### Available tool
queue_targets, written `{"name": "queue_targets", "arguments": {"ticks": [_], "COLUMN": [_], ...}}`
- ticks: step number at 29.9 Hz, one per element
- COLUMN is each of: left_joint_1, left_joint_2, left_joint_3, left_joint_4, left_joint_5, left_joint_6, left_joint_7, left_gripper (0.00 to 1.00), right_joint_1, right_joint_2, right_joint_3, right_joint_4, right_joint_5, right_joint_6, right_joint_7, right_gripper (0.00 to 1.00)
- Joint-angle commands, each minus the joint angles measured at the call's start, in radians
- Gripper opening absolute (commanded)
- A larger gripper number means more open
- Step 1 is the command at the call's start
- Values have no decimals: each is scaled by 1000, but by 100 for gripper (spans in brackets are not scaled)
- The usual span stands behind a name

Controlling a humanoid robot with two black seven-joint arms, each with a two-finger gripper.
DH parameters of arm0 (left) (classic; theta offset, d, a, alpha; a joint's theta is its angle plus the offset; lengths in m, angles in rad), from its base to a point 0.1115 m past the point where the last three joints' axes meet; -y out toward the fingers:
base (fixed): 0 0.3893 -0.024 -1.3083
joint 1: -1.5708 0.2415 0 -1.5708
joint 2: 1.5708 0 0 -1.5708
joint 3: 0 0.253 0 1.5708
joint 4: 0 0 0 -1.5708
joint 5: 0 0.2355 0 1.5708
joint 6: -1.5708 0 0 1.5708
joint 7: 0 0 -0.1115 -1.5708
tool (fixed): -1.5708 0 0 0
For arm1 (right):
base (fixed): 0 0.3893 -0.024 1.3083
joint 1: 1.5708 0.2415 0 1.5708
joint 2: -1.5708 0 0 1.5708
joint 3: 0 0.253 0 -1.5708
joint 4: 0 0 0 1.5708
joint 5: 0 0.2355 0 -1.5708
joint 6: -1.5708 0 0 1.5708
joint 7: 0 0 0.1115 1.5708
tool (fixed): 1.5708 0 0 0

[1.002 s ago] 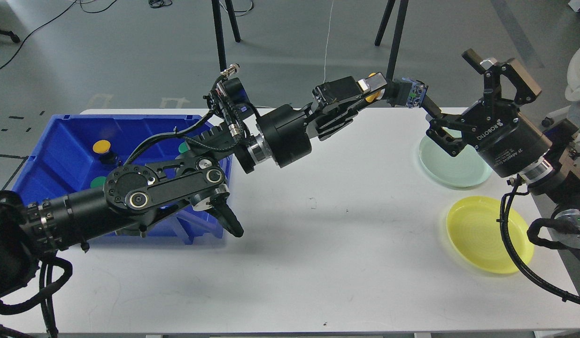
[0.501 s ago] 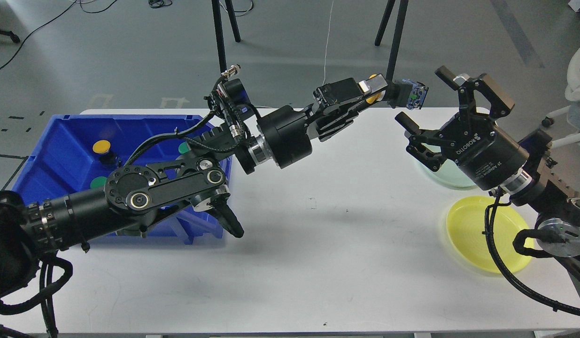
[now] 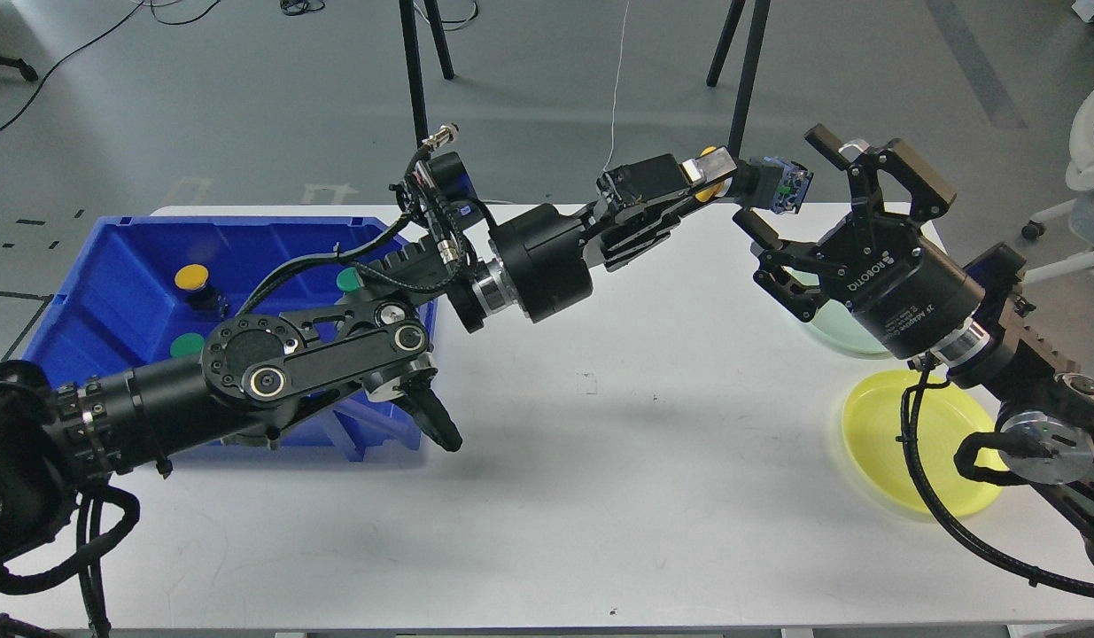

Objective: Pass button and place on color plate
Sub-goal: 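Grasp the yellow button from the left gripper with the right gripper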

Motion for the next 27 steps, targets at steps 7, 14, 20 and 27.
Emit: {"name": "queue_targets", "arguments": {"ticks": [7,14,20,27], "left_joint_1": [0,0,0,0], "left_joint_2": [-2,-4,-4,-4], "left_joint_3": [0,-2,0,0], "left_joint_4": [1,3,3,3], "left_joint_5": [0,0,0,0], "left_joint_6": [5,5,5,5], "left_joint_7": [0,0,0,0], "left_gripper": [7,7,7,7], "right_joint_1": [-3,-11,-12,-14], "right_joint_2": [-2,-9,-11,-12], "right_joint_3": [-3,-5,0,2], "right_joint_4": [23,43,42,42], "right_joint_5": [0,0,3,23], "right_joint_6": [0,0,0,0], "right_joint_7": [0,0,0,0], "right_gripper": [79,74,72,69]}}
